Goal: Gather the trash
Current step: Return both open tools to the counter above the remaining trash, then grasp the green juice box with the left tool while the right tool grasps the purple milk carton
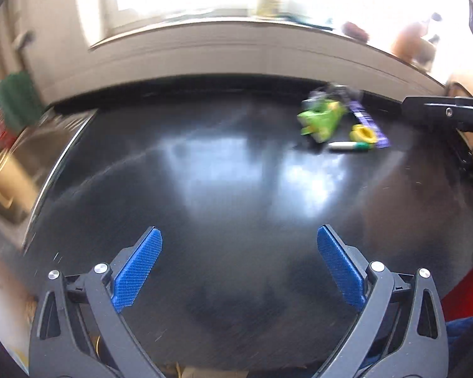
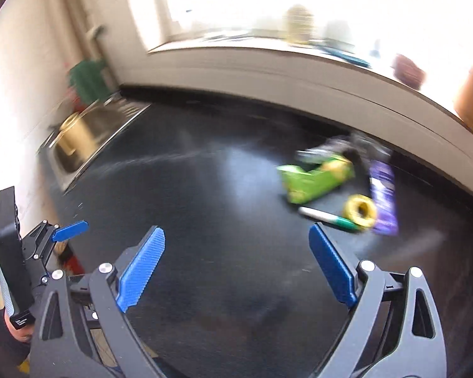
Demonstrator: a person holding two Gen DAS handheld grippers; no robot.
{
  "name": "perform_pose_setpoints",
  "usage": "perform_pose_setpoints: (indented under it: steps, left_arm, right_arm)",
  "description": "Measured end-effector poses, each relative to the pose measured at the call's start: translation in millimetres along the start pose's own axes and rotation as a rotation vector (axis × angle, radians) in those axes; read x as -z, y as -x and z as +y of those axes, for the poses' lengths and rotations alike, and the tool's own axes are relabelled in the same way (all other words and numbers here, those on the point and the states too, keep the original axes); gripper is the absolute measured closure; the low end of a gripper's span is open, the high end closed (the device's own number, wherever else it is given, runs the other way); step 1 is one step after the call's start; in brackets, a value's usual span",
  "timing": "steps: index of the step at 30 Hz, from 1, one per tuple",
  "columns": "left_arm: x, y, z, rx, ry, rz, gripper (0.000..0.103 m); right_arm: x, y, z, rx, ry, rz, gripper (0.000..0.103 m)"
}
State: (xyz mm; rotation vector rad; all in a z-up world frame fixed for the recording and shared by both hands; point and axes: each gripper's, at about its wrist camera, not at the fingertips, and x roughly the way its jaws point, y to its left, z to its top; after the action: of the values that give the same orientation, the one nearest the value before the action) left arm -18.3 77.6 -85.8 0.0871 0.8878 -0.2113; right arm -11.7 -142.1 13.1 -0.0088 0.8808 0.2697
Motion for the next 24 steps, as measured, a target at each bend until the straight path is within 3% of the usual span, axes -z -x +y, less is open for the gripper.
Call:
perform_pose_setpoints:
  steps: [5, 10, 17, 24]
  left_arm:
    - [-35.5, -18.7, -61.4, 0.086, -0.12, -0.016, 0.007]
    - [-53.5, -32.5, -91.8, 0.118, -0.178, -0.012, 0.007]
    - [-75.2, -54.3, -106.4, 0.13, -0.209, 0.002, 0.007]
    - [-106.9, -108.7, -124.6, 0.137, -0.267, 0.033, 0.007]
  right_arm:
    - [12.8, 29.6, -78.2, 0.088, -0.135, -0.029, 0.013]
    - [18.5, 31.6, -120.8, 0.116, -0.196, -0.029, 0.013]
    - [7.9, 12.1, -135.1, 0.107, -0.204, -0.014, 0.013]
    - [-10.6, -27.6, -163.6, 0.105, -0.194, 0.032, 0.013]
